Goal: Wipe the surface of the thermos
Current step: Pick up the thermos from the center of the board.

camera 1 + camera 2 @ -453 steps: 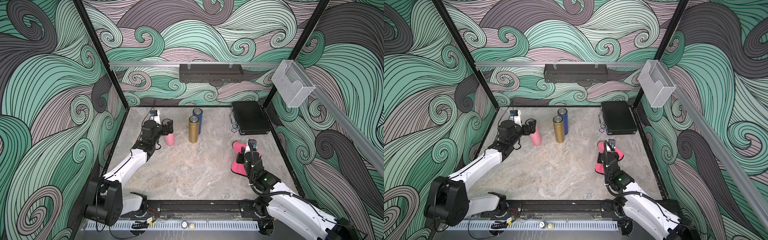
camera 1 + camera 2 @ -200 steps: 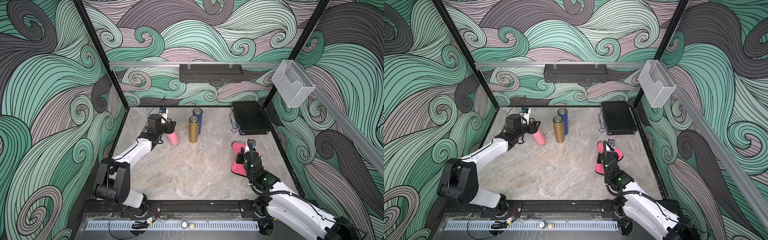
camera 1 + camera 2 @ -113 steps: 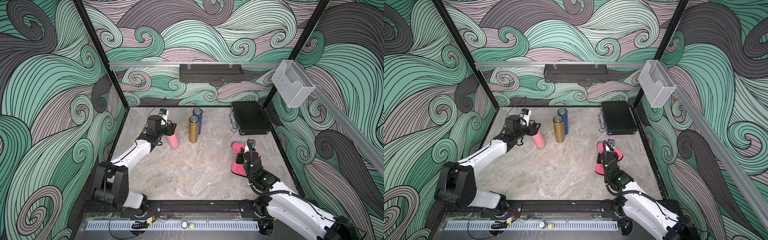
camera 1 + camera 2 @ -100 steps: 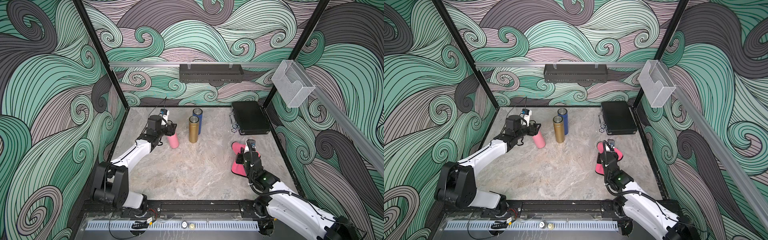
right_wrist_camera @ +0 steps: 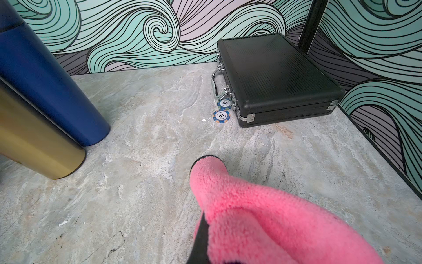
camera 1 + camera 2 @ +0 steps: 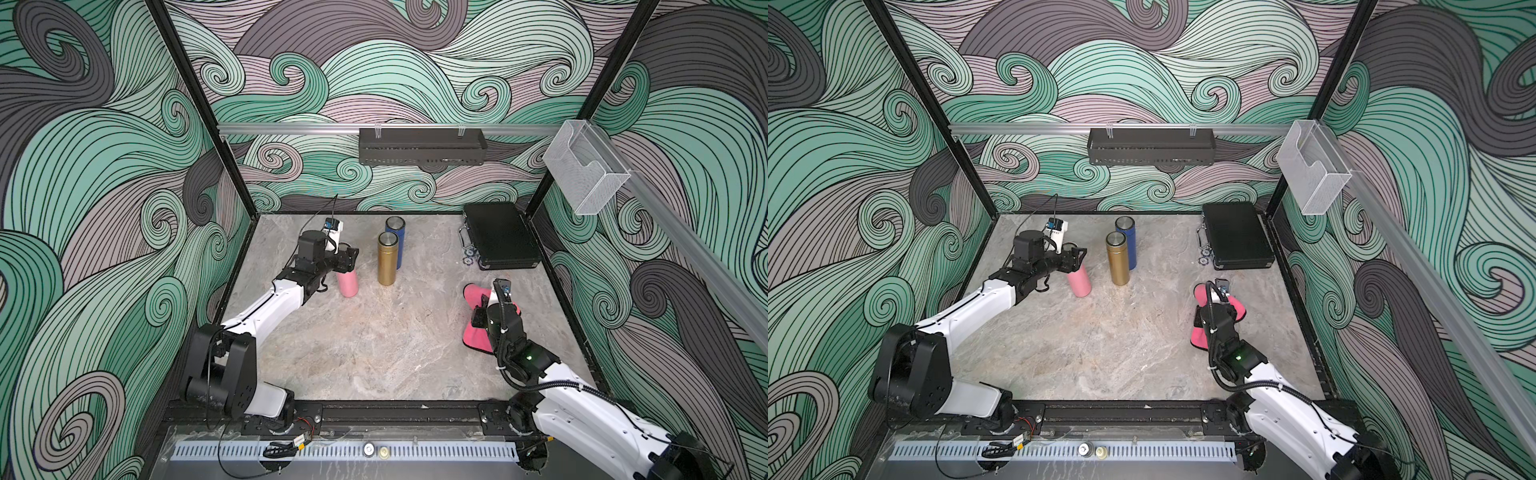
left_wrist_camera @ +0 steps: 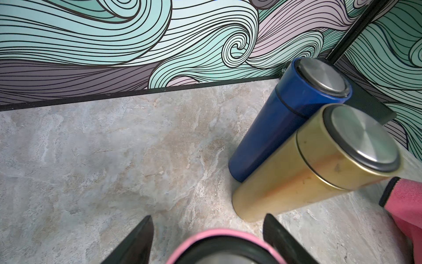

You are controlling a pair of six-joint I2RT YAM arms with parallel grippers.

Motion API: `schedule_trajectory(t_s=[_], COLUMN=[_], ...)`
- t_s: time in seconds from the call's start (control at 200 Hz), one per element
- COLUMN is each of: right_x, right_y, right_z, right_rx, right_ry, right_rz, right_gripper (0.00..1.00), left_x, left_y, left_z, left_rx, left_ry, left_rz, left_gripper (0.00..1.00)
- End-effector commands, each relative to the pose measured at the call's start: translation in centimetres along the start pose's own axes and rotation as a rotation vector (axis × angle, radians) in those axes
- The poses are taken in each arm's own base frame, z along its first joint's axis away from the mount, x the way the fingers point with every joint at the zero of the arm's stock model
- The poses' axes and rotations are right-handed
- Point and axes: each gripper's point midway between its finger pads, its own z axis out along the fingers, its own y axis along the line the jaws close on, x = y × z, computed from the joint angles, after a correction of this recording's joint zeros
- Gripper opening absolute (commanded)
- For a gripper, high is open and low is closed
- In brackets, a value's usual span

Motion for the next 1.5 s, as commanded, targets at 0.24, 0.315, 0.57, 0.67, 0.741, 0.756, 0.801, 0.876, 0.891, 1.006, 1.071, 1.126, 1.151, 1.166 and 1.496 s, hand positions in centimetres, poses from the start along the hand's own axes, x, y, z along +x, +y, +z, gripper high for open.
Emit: schedule_trajectory(t_s=[0.24,0.315,0.57,0.67,0.741,0.756,0.801,0.876,0.891,1.006,1.071,1.126,1.151,1.166,1.496], right_x=[-1.1,-1.1,-1.2,-1.5,-2.0,-2.2,-2.9,-4.4,-4.6,-5.5,-5.6,-5.9,-6.0,-6.0,-5.5], right_y=[0.0,0.0,0.1,0.9,2.3,2.7,4.0,6.4,6.9,11.5,13.8,15.7,16.5,16.9,20.6], right_z=[-0.1,-0.1,-0.1,-0.2,-0.9,-1.1,-2.0,-4.0,-4.4,-7.4,-8.8,-10.0,-10.6,-10.9,-12.4], right_rx=[0.003,0.003,0.000,-0.042,-0.112,-0.129,-0.184,-0.263,-0.282,-0.475,-0.574,-0.656,-0.692,-0.715,-0.892], right_ry=[-0.027,-0.026,-0.027,-0.011,0.001,-0.003,-0.021,-0.064,-0.073,-0.109,-0.119,-0.135,-0.141,-0.145,-0.085], right_rz=[0.020,0.018,0.018,0.004,0.010,0.011,0.010,0.006,0.009,0.066,0.110,0.147,0.162,0.175,0.379], right_gripper=[0.00,0.00,0.00,0.00,0.00,0.00,0.00,0.00,0.00,0.00,0.00,0.00,0.00,0.00,0.00], left_x=[-2.8,-2.9,-3.4,-3.6,-3.7,-3.8,-3.9,-4.1,-4.1,-3.5,-2.9,-2.0,-1.7,-1.4,1.6], left_y=[-1.2,-1.5,-2.1,-2.5,-3.4,-3.5,-3.8,-4.5,-4.6,-6.1,-7.5,-9.0,-9.6,-10.0,-17.2], left_z=[-0.8,-1.0,-1.6,-2.0,-2.9,-3.2,-4.1,-6.4,-6.8,-10.3,-11.8,-12.7,-13.0,-13.2,-13.2], left_rx=[0.035,0.039,0.046,0.053,0.060,0.055,0.034,0.013,0.013,0.012,0.001,0.009,0.015,0.021,0.037], left_ry=[-0.061,-0.064,-0.071,-0.065,-0.058,-0.059,-0.059,-0.072,-0.074,-0.096,-0.118,-0.119,-0.116,-0.112,-0.117], left_rz=[0.041,0.043,0.049,0.036,0.035,0.036,0.032,0.009,0.000,-0.062,-0.052,-0.042,-0.047,-0.052,-0.043], left_gripper=[0.62,0.60,0.07,0.00,0.00,0.00,0.00,0.00,0.00,0.00,0.00,0.00,0.00,0.00,0.00])
